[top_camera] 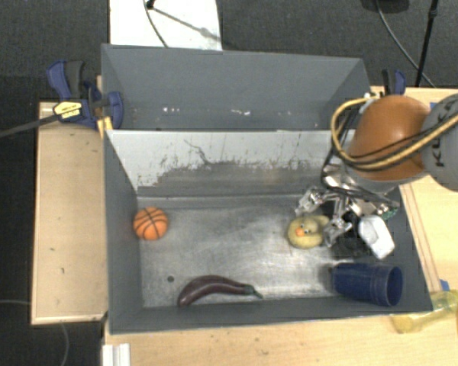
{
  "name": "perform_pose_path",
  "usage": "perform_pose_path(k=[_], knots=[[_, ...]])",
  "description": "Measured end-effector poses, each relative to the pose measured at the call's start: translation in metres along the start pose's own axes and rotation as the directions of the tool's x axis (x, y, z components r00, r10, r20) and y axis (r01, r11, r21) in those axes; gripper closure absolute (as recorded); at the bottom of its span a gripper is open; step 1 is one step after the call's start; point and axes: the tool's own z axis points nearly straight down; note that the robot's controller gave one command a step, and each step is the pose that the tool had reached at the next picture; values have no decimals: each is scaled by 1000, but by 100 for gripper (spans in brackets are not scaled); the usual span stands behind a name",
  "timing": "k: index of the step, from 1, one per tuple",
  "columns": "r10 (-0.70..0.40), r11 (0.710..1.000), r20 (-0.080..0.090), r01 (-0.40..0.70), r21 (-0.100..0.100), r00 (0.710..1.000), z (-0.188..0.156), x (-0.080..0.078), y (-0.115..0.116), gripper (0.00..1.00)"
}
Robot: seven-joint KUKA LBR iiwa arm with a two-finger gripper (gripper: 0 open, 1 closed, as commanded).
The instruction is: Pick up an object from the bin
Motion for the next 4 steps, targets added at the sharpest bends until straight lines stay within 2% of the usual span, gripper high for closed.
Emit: perform_pose_path(k=[2, 3, 4], knots=[[-1, 1000, -2, 1, 0, 1000, -1, 0, 1, 100], [-2, 1000, -11, 2, -5, 1000, -7, 1, 2, 100], [-2, 1000, -12, 2, -3, 1000, -17, 0, 2, 100]])
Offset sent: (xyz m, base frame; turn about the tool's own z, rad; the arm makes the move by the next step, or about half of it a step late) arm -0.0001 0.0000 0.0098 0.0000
